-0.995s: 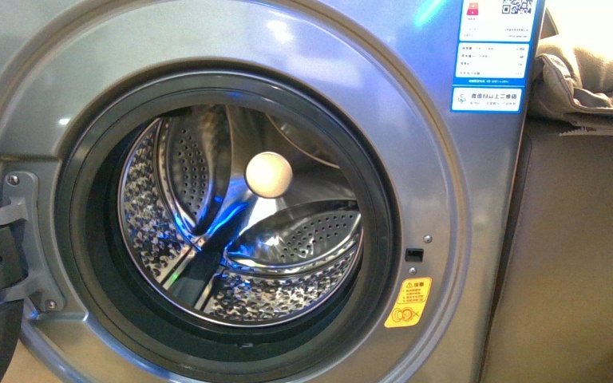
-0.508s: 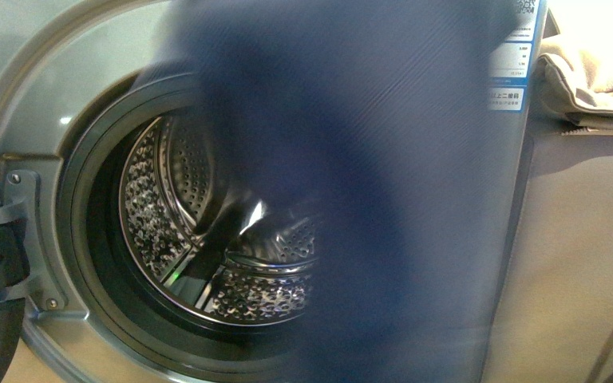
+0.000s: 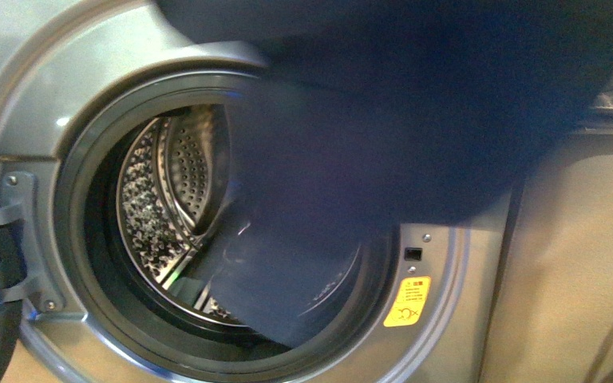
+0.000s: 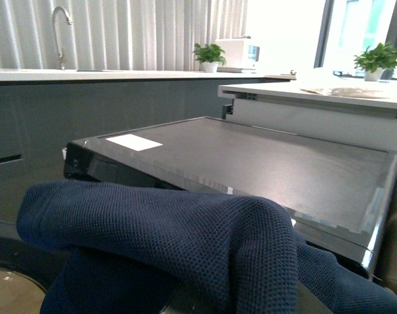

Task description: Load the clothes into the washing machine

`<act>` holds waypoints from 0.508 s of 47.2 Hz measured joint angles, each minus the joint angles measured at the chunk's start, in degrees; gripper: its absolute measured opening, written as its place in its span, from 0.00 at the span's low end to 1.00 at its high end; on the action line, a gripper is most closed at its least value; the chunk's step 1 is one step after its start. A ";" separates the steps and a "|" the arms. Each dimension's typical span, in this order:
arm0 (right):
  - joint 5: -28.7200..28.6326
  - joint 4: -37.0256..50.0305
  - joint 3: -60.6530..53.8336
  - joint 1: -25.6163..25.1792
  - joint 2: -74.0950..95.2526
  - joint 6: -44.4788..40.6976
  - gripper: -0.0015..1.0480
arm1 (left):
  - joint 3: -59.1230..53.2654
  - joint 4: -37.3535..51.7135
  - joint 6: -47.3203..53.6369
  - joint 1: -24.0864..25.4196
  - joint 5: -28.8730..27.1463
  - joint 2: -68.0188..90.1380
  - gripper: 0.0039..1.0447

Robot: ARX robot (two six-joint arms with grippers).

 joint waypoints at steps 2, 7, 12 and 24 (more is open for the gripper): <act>-0.52 0.00 -0.11 0.20 0.02 0.00 0.04 | 0.00 0.00 0.00 0.02 -0.02 0.00 0.94; -0.11 0.00 -0.20 -0.04 0.15 0.02 0.04 | 0.00 0.00 0.00 0.00 -0.02 0.00 0.94; 0.15 0.00 -0.28 -0.31 0.22 0.04 0.04 | 0.00 0.00 0.00 0.02 0.00 0.00 0.94; -0.33 0.00 -0.28 -0.09 0.22 0.09 0.04 | 0.00 0.00 0.00 0.02 0.00 0.00 0.94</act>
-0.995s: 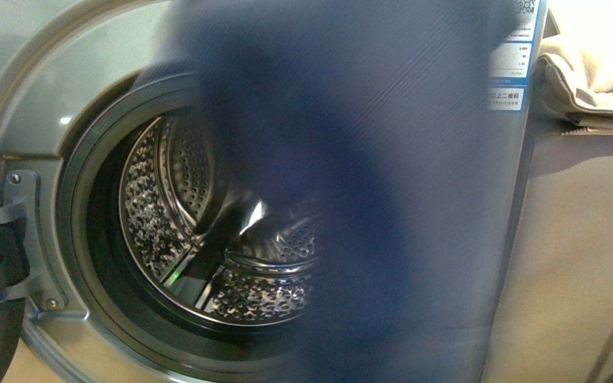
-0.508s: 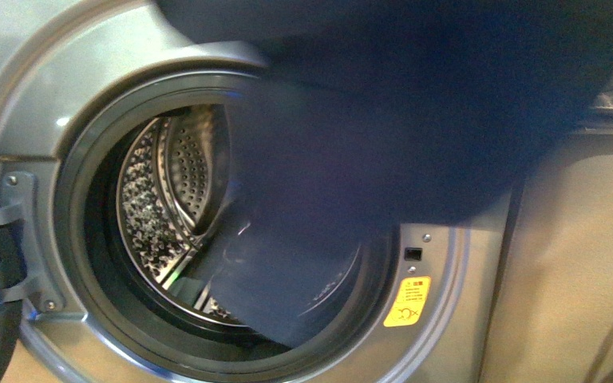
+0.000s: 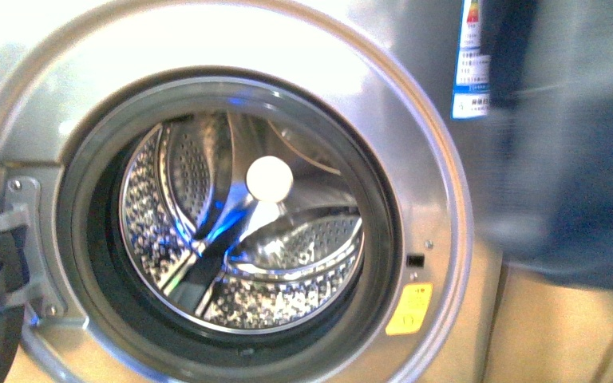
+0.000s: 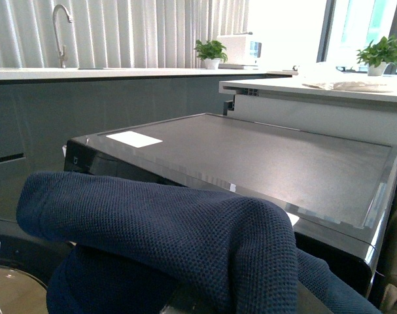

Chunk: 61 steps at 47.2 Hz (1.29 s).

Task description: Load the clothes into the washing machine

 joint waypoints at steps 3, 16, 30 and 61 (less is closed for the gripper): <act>0.13 0.00 -0.02 -0.04 0.00 0.15 0.04 | 0.00 0.00 0.00 0.00 0.00 0.00 0.94; -0.07 0.00 -0.02 0.00 0.02 0.17 0.04 | 0.00 0.00 0.00 0.00 0.00 0.00 0.94; -0.02 0.00 -0.02 0.00 0.02 0.17 0.04 | 0.00 0.00 0.00 0.00 -0.02 0.00 0.94; 0.13 0.00 -0.02 -0.04 0.02 0.17 0.04 | 16.31 19.78 -9.94 13.14 39.63 27.36 0.94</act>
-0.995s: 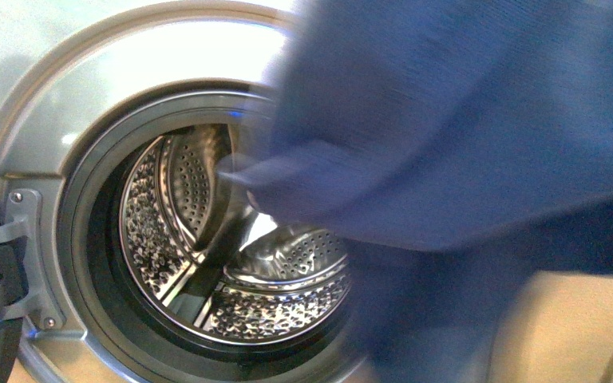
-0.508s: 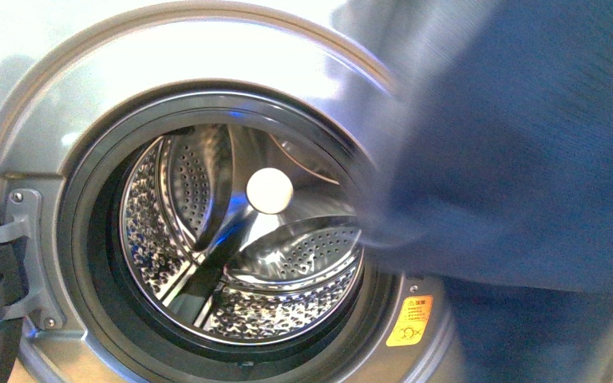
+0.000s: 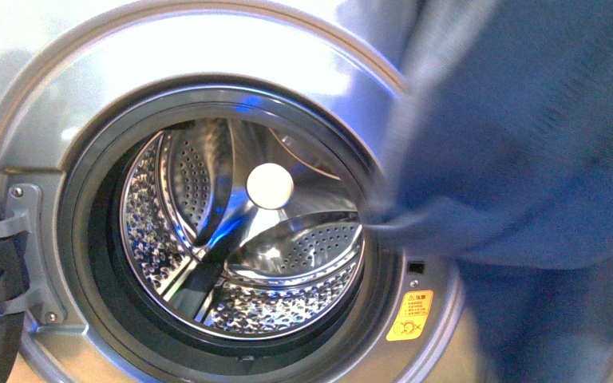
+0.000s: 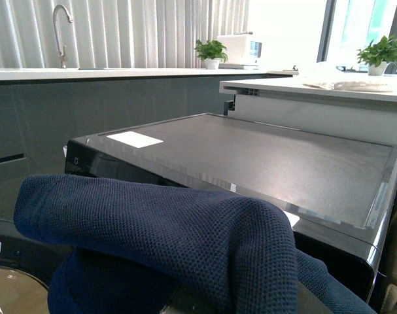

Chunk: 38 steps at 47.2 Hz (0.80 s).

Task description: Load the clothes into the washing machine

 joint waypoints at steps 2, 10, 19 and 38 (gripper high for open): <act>-0.02 0.00 0.00 0.00 0.00 0.00 0.04 | 1.77 0.28 0.55 -0.70 -0.15 1.40 0.94; -0.02 0.00 0.00 0.00 0.00 0.02 0.04 | 11.52 0.94 3.23 -5.75 1.75 8.11 0.94; -0.02 0.00 0.00 0.00 0.00 0.02 0.04 | 24.50 6.91 8.31 -13.53 5.88 18.56 0.94; 0.02 0.00 0.00 0.00 0.00 0.02 0.04 | 41.38 2.75 6.99 -23.12 20.55 40.02 0.94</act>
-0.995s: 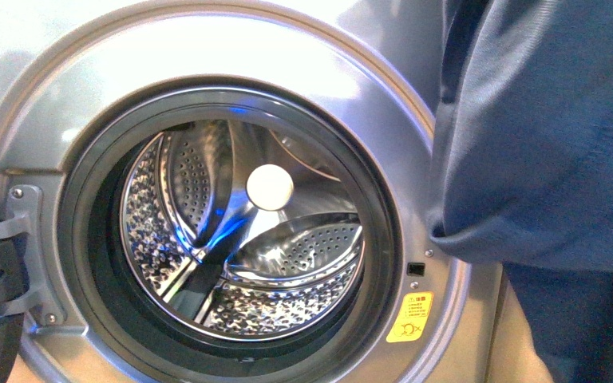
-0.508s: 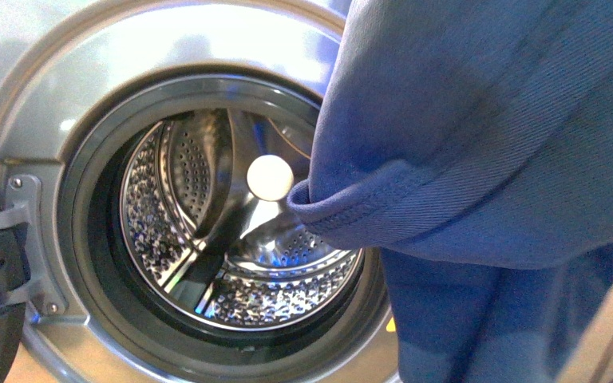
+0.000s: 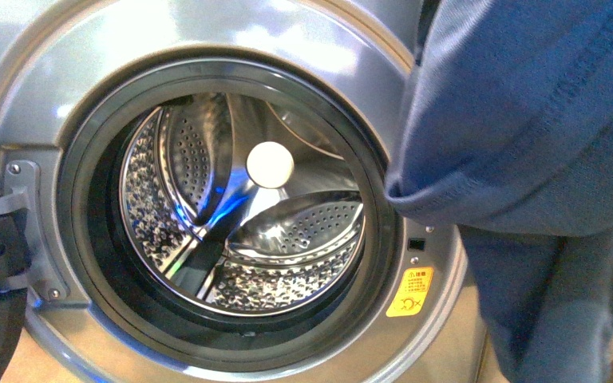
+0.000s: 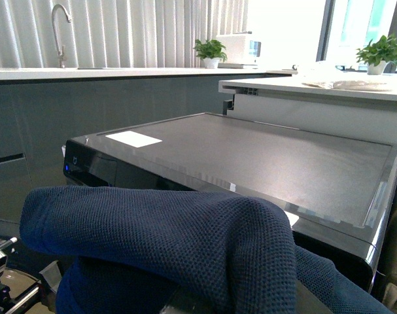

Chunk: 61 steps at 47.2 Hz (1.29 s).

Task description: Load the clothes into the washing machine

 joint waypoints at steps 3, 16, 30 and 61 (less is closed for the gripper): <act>-0.02 0.00 0.00 0.00 0.00 0.00 0.04 | 1.99 1.25 -0.28 -0.70 1.90 2.67 0.94; -0.04 0.00 0.00 0.00 0.00 0.00 0.04 | 6.29 4.13 -0.90 -5.25 3.13 11.85 0.94; -0.02 0.00 0.00 0.00 0.00 0.00 0.04 | 7.87 3.15 0.39 -13.33 4.28 15.19 0.94; 0.00 0.00 0.00 0.00 0.00 0.00 0.04 | 15.89 10.38 -2.36 -26.21 -4.63 22.75 0.94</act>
